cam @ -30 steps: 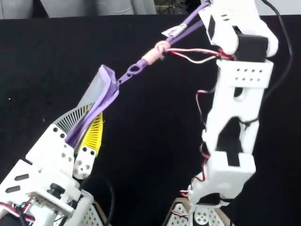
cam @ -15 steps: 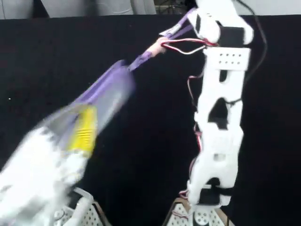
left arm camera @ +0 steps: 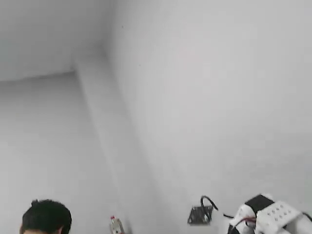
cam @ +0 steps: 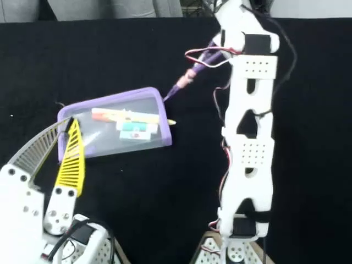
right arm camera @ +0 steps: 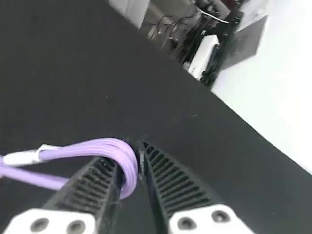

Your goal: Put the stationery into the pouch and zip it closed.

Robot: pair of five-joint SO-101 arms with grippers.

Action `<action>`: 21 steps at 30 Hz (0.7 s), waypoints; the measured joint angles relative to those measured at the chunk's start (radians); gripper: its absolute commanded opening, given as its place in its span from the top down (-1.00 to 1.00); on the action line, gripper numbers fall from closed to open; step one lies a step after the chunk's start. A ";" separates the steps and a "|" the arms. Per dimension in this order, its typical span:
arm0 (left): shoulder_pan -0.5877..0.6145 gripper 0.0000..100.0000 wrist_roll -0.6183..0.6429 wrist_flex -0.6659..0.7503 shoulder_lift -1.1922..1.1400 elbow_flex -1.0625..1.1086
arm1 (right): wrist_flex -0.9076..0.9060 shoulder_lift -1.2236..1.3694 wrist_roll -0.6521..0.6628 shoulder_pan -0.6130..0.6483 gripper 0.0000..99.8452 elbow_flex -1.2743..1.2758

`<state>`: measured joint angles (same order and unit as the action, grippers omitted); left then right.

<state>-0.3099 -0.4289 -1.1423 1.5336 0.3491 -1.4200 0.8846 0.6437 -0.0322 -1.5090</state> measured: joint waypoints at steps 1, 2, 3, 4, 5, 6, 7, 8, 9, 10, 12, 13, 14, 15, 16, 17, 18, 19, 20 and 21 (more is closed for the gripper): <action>0.000 0.86 0.000 -0.011 -0.008 0.000 | -0.018 0.000 -0.028 0.005 0.98 -0.046; 0.000 0.82 0.000 -0.025 -0.014 0.000 | -0.032 -0.002 -0.052 0.012 0.98 -0.078; 0.000 0.78 0.000 -0.038 -0.018 0.000 | -0.040 -0.012 -0.069 0.026 0.98 -0.089; 0.000 0.75 0.000 -0.052 -0.018 0.000 | -0.048 -0.031 -0.083 0.041 0.98 -0.089; 0.000 0.72 0.000 -0.069 -0.018 0.000 | -0.058 -0.048 -0.095 0.057 0.98 -0.089; 0.000 0.70 0.000 -0.086 -0.018 0.000 | -0.066 -0.069 -0.109 0.072 0.98 -0.089; 0.000 0.68 0.000 -0.101 -0.018 0.000 | -0.066 -0.092 -0.123 0.087 0.98 -0.089; 0.002 0.68 0.000 -0.117 -0.011 0.000 | -0.066 -0.118 -0.129 0.100 0.98 -0.089; 0.000 0.68 0.000 -0.129 0.002 0.000 | -0.066 -0.146 -0.130 0.114 0.98 -0.091; 0.000 0.68 0.000 -0.141 0.012 0.000 | -0.066 -0.175 -0.133 0.124 0.98 -0.091; 0.000 0.68 0.000 -0.146 0.038 0.017 | -0.060 -0.232 -0.135 0.140 0.97 -0.091; -0.006 0.68 0.000 -0.146 0.055 0.032 | -0.052 -0.259 -0.135 0.144 0.97 -0.091; -0.018 0.68 0.000 -0.146 0.072 0.054 | -0.043 -0.288 -0.135 0.147 0.97 -0.091; -0.031 0.68 0.000 -0.141 0.091 0.077 | -0.032 -0.316 -0.135 0.147 0.97 -0.091; -0.044 0.68 0.000 -0.132 0.109 0.103 | -0.021 -0.345 -0.135 0.147 0.97 -0.081; -0.057 0.68 0.000 -0.123 0.129 0.130 | -0.009 -0.376 -0.135 0.147 0.97 -0.069; -0.063 0.68 0.000 -0.114 0.147 0.157 | 0.005 -0.407 -0.126 0.147 0.97 -0.054; -0.068 0.68 0.000 -0.106 0.170 0.184 | 0.021 -0.437 -0.112 0.150 0.97 -0.034; -0.071 0.68 0.000 -0.095 0.192 0.212 | 0.037 -0.466 -0.095 0.160 0.97 -0.009; -0.071 0.68 0.000 -0.083 0.216 0.241 | 0.054 -0.496 -0.077 0.170 0.97 0.015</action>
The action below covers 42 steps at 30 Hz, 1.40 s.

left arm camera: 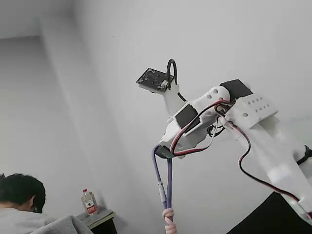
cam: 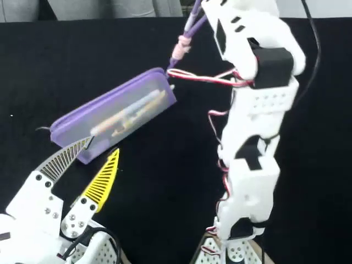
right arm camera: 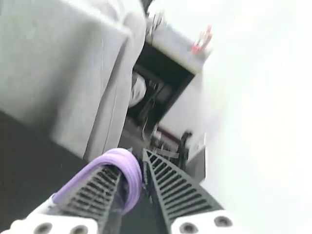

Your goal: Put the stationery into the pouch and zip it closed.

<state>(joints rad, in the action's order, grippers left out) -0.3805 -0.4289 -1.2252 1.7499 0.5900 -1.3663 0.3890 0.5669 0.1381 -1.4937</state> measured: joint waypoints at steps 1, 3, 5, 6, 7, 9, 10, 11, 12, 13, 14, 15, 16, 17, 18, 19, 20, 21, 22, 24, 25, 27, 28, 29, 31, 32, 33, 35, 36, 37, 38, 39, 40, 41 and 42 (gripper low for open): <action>0.000 0.68 0.000 0.009 0.021 0.025 | 0.017 -0.028 0.015 0.014 0.97 0.026; 0.000 0.68 0.000 0.023 0.052 0.066 | 0.051 -0.083 0.041 0.044 0.97 0.071; 0.000 0.68 0.000 0.028 0.066 0.089 | 0.081 -0.144 0.051 0.071 0.97 0.110; 0.000 0.68 0.000 0.028 0.068 0.097 | 0.095 -0.176 0.054 0.086 0.97 0.127; 0.000 0.68 0.000 0.028 0.068 0.098 | 0.107 -0.207 0.054 0.101 0.97 0.140; 0.000 0.68 0.000 0.028 0.069 0.098 | 0.138 -0.265 0.054 0.132 0.97 0.160; 0.000 0.68 0.000 0.028 0.069 0.098 | 0.157 -0.292 0.054 0.144 0.97 0.172; 0.000 0.68 0.000 0.028 0.069 0.098 | 0.181 -0.315 0.054 0.155 0.97 0.180; -0.002 0.68 0.000 0.028 0.069 0.098 | 0.207 -0.333 0.054 0.163 0.97 0.186; -0.002 0.68 0.000 0.028 0.069 0.098 | 0.238 -0.350 0.054 0.166 0.97 0.190; -0.002 0.68 0.000 0.028 0.069 0.098 | 0.269 -0.364 0.054 0.167 0.97 0.198; -0.002 0.68 0.000 0.028 0.069 0.098 | 0.302 -0.376 0.054 0.167 0.97 0.204; -0.002 0.68 0.000 0.028 0.069 0.098 | 0.338 -0.387 0.054 0.167 0.97 0.209; -0.002 0.68 0.000 0.028 0.069 0.098 | 0.373 -0.394 0.054 0.167 0.97 0.213; -0.002 0.68 0.000 0.028 0.069 0.098 | 0.400 -0.400 0.054 0.167 0.97 0.213; -0.002 0.68 0.000 0.028 0.069 0.098 | 0.425 -0.402 0.054 0.167 0.97 0.213; -0.002 0.68 0.000 0.028 0.069 0.098 | 0.442 -0.402 0.054 0.167 0.97 0.213; -0.002 0.68 0.000 0.028 0.069 0.098 | 0.453 -0.405 0.054 0.167 0.97 0.213; -0.002 0.68 0.000 0.028 0.069 0.098 | 0.457 -0.408 0.054 0.167 0.97 0.216; -0.002 0.68 0.000 0.028 0.069 0.101 | 0.459 -0.410 0.054 0.167 0.97 0.216; -0.002 0.67 0.000 0.028 0.069 0.101 | 0.454 -0.410 0.048 0.167 0.97 0.216; -0.002 0.67 0.000 0.025 0.069 0.103 | 0.428 -0.410 0.017 0.166 0.97 0.216; -0.002 0.67 0.000 0.023 0.069 0.110 | 0.408 -0.410 -0.002 0.164 0.97 0.216; -0.002 0.67 0.000 0.023 0.069 0.120 | 0.387 -0.410 -0.017 0.164 0.97 0.216; -0.002 0.67 0.000 0.023 0.069 0.143 | 0.348 -0.410 -0.040 0.166 0.98 0.216; -0.002 0.67 0.000 0.023 0.069 0.157 | 0.331 -0.410 -0.044 0.166 0.98 0.216; -0.002 0.67 0.000 0.023 0.069 0.167 | 0.316 -0.410 -0.048 0.166 0.98 0.216; -0.008 0.67 0.000 0.023 0.069 0.183 | 0.290 -0.410 -0.052 0.166 0.98 0.216; -0.009 0.67 0.000 0.023 0.069 0.189 | 0.281 -0.410 -0.052 0.166 0.98 0.216; -0.009 0.67 0.000 0.028 0.069 0.190 | 0.273 -0.410 -0.052 0.166 0.98 0.216; -0.009 0.67 0.000 0.035 0.069 0.192 | 0.270 -0.410 -0.052 0.166 0.98 0.216; -0.009 0.67 0.000 0.040 0.069 0.196 | 0.267 -0.410 -0.052 0.166 0.98 0.216; -0.009 0.67 0.000 0.043 0.069 0.203 | 0.267 -0.410 -0.052 0.167 0.98 0.216; -0.009 0.67 0.000 0.043 0.069 0.203 | 0.267 -0.410 -0.054 0.167 0.98 0.216; -0.009 0.67 0.000 0.043 0.069 0.203 | 0.267 -0.410 -0.060 0.167 0.98 0.216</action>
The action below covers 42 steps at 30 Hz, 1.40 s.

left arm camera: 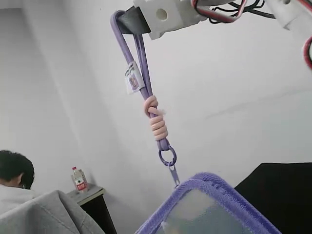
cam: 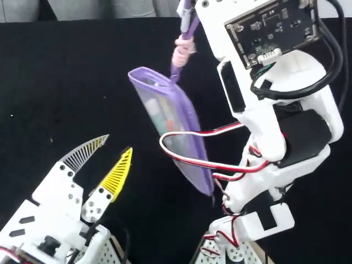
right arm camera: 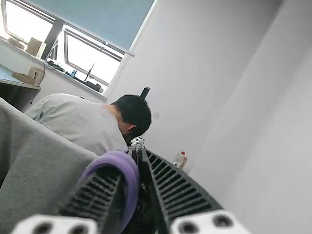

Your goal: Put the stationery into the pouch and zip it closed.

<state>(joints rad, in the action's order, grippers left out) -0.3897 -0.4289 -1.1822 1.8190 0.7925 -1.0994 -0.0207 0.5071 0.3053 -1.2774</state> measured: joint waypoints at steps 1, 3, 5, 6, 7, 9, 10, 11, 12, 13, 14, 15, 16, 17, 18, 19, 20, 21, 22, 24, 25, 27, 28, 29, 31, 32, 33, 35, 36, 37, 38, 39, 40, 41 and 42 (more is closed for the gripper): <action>0.000 0.66 0.005 0.000 0.000 -0.002 | 0.000 0.000 -0.008 0.000 0.98 0.000; 0.000 0.66 0.038 0.000 0.000 0.000 | 0.000 0.000 -0.029 0.000 0.98 0.000; 0.000 0.60 0.069 0.017 0.000 0.000 | 0.000 0.000 -0.054 0.000 0.97 0.000; 0.000 0.57 0.083 0.025 0.000 0.000 | 0.000 0.000 -0.063 0.006 0.97 0.000; 0.000 0.55 0.092 0.026 0.000 0.000 | 0.000 0.000 -0.071 0.020 0.97 0.000; 0.000 0.52 0.106 0.026 0.000 0.000 | 0.000 0.000 -0.074 0.063 0.97 0.000; 0.000 0.52 0.114 0.026 0.000 0.000 | 0.000 0.000 -0.074 0.091 0.97 0.000; 0.000 0.52 0.121 0.026 0.000 0.000 | 0.000 0.000 -0.074 0.120 0.97 0.000; 0.000 0.52 0.127 0.026 0.000 0.000 | 0.000 0.000 -0.074 0.149 0.97 0.000; 0.000 0.52 0.133 0.026 0.000 0.000 | 0.005 0.003 -0.074 0.184 0.97 0.000; 0.000 0.52 0.141 0.026 0.000 0.000 | 0.011 0.012 -0.074 0.213 0.98 0.000; 0.000 0.52 0.149 0.026 0.000 0.000 | 0.018 0.023 -0.066 0.239 0.98 0.000; 0.000 0.52 0.157 0.026 0.000 0.000 | 0.025 0.038 -0.054 0.258 0.98 0.000; 0.000 0.51 0.164 0.026 0.000 0.000 | 0.028 0.054 -0.041 0.272 0.98 0.000; 0.000 0.51 0.167 0.031 0.000 0.000 | 0.031 0.071 -0.034 0.281 0.98 0.000; 0.000 0.51 0.170 0.032 0.000 0.000 | 0.031 0.084 -0.032 0.285 0.98 0.000; 0.000 0.51 0.172 0.032 0.000 0.000 | 0.031 0.095 -0.031 0.287 0.98 0.000; 0.000 0.51 0.173 0.034 0.000 0.005 | 0.031 0.101 -0.029 0.290 0.98 0.000; 0.000 0.51 0.173 0.034 0.000 0.015 | 0.031 0.106 -0.028 0.292 0.98 0.000; 0.000 0.51 0.173 0.052 0.000 0.046 | 0.029 0.106 -0.025 0.292 0.98 0.000; 0.000 0.51 0.173 0.066 0.000 0.068 | 0.029 0.106 -0.025 0.292 0.98 0.000; 0.000 0.51 0.173 0.109 0.000 0.123 | 0.029 0.106 -0.025 0.292 0.98 0.000; 0.000 0.51 0.173 0.126 0.000 0.152 | 0.029 0.106 -0.025 0.292 0.98 0.000; 0.000 0.51 0.173 0.143 -0.002 0.175 | 0.028 0.106 -0.025 0.292 0.98 0.000; 0.000 0.51 0.173 0.167 -0.002 0.232 | -0.002 0.104 -0.025 0.292 0.98 -0.002; 0.000 0.51 0.173 0.172 -0.003 0.256 | -0.018 0.103 -0.025 0.292 0.98 -0.003; 0.000 0.51 0.173 0.173 -0.005 0.275 | -0.035 0.103 -0.025 0.292 0.98 -0.012; 0.000 0.51 0.173 0.180 -0.002 0.287 | -0.060 0.103 -0.025 0.292 0.98 -0.025; 0.000 0.52 0.173 0.180 -0.002 0.288 | -0.068 0.100 -0.025 0.292 0.98 -0.029; -0.003 0.52 0.173 0.181 -0.002 0.290 | -0.074 0.094 -0.025 0.292 0.98 -0.031; -0.003 0.52 0.173 0.189 -0.002 0.290 | -0.081 0.091 -0.025 0.292 0.98 -0.038; 0.000 0.52 0.173 0.190 -0.002 0.290 | -0.095 0.091 -0.025 0.292 0.98 -0.051; 0.000 0.52 0.173 0.190 -0.002 0.292 | -0.110 0.089 -0.025 0.292 0.98 -0.063; 0.000 0.52 0.173 0.190 -0.002 0.292 | -0.127 0.084 -0.025 0.292 0.98 -0.074; 0.002 0.52 0.173 0.190 -0.002 0.293 | -0.147 0.077 -0.025 0.292 0.98 -0.084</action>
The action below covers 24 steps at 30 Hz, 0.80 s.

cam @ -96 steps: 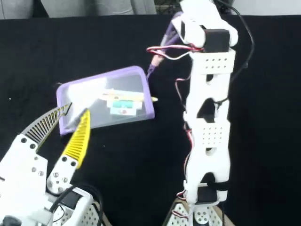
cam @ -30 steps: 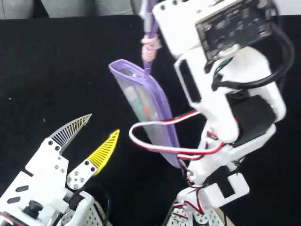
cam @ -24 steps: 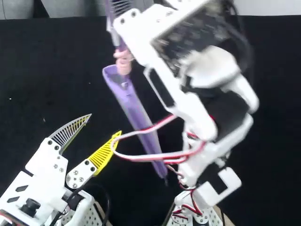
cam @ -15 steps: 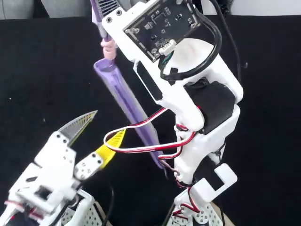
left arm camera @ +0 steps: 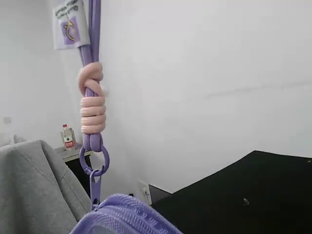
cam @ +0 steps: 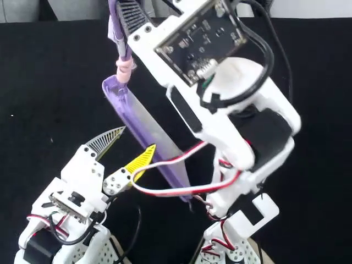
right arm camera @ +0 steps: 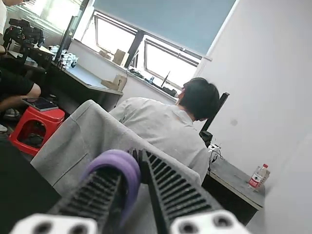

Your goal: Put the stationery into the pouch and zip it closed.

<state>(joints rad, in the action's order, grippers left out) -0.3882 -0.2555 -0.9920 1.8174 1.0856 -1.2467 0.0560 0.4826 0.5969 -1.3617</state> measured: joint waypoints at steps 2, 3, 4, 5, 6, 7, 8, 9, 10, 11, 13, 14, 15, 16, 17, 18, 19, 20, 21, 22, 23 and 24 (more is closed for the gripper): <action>0.031 0.52 0.003 0.000 0.000 0.000 | -0.038 -0.015 0.000 0.000 0.98 -0.029; 0.048 0.52 0.002 0.000 0.000 0.000 | -0.058 -0.021 0.000 0.000 0.98 -0.044; 0.066 0.52 0.002 0.000 0.000 0.000 | -0.078 -0.026 0.000 0.000 0.98 -0.060; 0.081 0.52 0.002 0.000 0.000 0.000 | -0.098 -0.032 0.000 0.000 0.98 -0.078; 0.100 0.52 0.002 0.000 0.000 0.000 | -0.118 -0.037 0.000 0.000 0.98 -0.097; 0.114 0.52 0.002 0.000 0.000 0.000 | -0.140 -0.043 0.000 0.000 0.98 -0.117; 0.126 0.52 0.002 0.000 0.000 0.003 | -0.161 -0.049 0.000 0.000 0.98 -0.135; 0.137 0.52 0.000 0.006 0.000 0.009 | -0.181 -0.054 0.000 0.000 0.98 -0.157; 0.146 0.52 0.000 0.008 0.000 0.011 | -0.198 -0.055 0.000 0.000 0.98 -0.176; 0.149 0.52 0.000 0.009 0.000 0.015 | -0.216 -0.060 0.000 0.000 0.98 -0.196; 0.150 0.52 0.000 0.009 0.000 0.017 | -0.252 -0.063 0.000 0.000 0.98 -0.236; 0.150 0.52 0.000 0.009 0.000 0.017 | -0.267 -0.063 0.000 0.000 0.98 -0.255; 0.149 0.52 0.000 0.009 0.000 0.017 | -0.281 -0.064 0.000 0.000 0.98 -0.267; 0.149 0.52 0.000 0.009 0.000 0.017 | -0.288 -0.064 0.000 0.000 0.98 -0.276; 0.149 0.52 0.000 0.009 0.000 0.017 | -0.295 -0.064 0.000 0.000 0.98 -0.281; 0.149 0.52 0.000 0.009 0.000 0.017 | -0.302 -0.064 0.000 0.000 0.98 -0.281; 0.149 0.52 0.000 0.009 0.000 0.017 | -0.308 -0.064 0.000 0.000 0.98 -0.281; 0.149 0.52 0.000 0.009 0.000 0.017 | -0.313 -0.064 0.000 0.000 0.98 -0.281; 0.149 0.52 0.000 0.009 0.000 0.017 | -0.318 -0.064 0.000 0.000 0.98 -0.281; 0.149 0.52 0.000 0.009 0.000 0.015 | -0.319 -0.064 0.000 0.000 0.98 -0.281; 0.149 0.52 0.000 0.006 -0.002 0.006 | -0.319 -0.064 0.000 0.000 0.98 -0.281; 0.149 0.52 0.000 -0.003 -0.002 -0.011 | -0.319 -0.064 0.000 0.000 0.98 -0.281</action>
<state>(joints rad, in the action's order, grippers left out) -0.2394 -0.2555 -0.9950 1.8159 1.0748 -1.5658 -0.0084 0.4826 0.5969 -1.6425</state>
